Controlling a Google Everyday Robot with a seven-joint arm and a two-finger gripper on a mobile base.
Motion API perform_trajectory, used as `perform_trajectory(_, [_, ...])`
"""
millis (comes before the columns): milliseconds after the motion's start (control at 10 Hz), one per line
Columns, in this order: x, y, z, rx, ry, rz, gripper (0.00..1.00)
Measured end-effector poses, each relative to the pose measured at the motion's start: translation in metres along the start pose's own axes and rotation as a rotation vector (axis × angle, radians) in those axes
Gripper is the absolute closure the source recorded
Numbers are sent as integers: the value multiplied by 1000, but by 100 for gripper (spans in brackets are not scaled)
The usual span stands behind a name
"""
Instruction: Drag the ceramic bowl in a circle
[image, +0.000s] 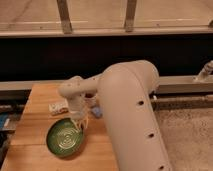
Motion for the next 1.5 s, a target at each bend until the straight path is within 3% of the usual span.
perform_trajectory(400, [44, -37, 4, -1, -23, 131, 100])
perform_trajectory(700, [37, -95, -7, -1, -39, 233, 100])
perform_trajectory(900, [21, -115, -16, 8, -44, 255, 100])
perform_trajectory(1200, [-14, -105, -28, 26, -57, 229, 100])
perform_trajectory(1500, [-35, -73, -36, 38, -77, 139, 100])
